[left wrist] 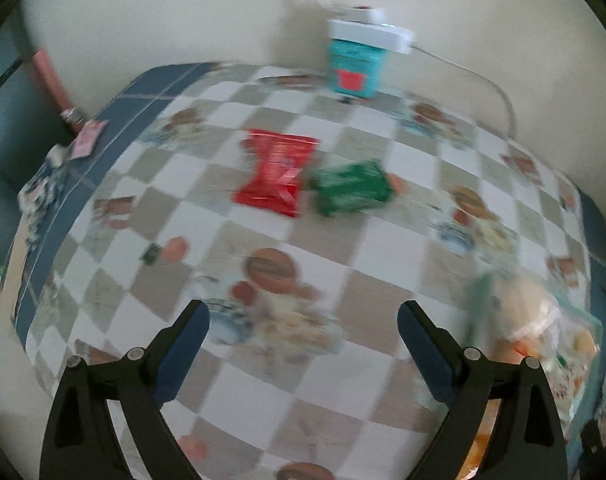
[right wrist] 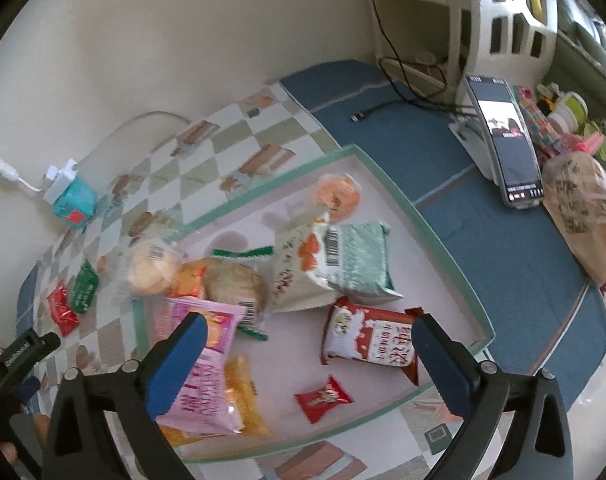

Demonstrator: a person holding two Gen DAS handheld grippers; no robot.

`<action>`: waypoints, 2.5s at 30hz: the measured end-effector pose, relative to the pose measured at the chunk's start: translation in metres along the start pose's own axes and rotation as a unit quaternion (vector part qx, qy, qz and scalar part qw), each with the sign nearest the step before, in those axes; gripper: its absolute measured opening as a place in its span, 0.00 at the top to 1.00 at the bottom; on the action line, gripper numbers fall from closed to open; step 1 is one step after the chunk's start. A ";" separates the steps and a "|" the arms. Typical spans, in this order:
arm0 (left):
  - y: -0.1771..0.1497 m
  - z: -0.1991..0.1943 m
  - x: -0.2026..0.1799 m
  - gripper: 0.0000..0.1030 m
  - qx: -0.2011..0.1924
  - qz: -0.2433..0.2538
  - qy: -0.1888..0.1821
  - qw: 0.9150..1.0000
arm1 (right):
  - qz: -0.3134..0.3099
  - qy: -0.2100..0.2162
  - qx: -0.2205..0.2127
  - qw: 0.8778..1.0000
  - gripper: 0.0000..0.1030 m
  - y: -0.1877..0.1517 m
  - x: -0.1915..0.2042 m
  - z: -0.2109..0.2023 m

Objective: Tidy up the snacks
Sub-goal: 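Move both grippers back to the red bag and green pack, then grasp the green biscuit pack with the right gripper while the left grasps the red candy bag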

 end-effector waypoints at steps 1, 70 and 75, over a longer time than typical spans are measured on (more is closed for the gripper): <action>0.002 0.001 0.009 0.07 0.001 -0.011 0.004 1.000 | -0.004 0.004 -0.003 1.000 0.00 0.001 0.005 -0.003; 0.117 0.109 0.075 0.07 0.076 0.007 -0.143 0.987 | -0.355 0.102 0.097 0.924 0.00 -0.042 0.364 0.125; 0.128 0.116 0.061 0.07 0.078 0.025 -0.153 0.985 | -0.389 0.092 0.097 0.911 0.00 -0.053 0.373 0.146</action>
Point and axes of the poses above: each gripper's, at about its wrist camera, not at the fingertips, and z roughly the way its jaws point, x to its left, y to its top, the point moved 10 cm from there along z, roughly the way its jaws point, and after that the axes turned 4 degrees about -x, right-handed, at the moved point
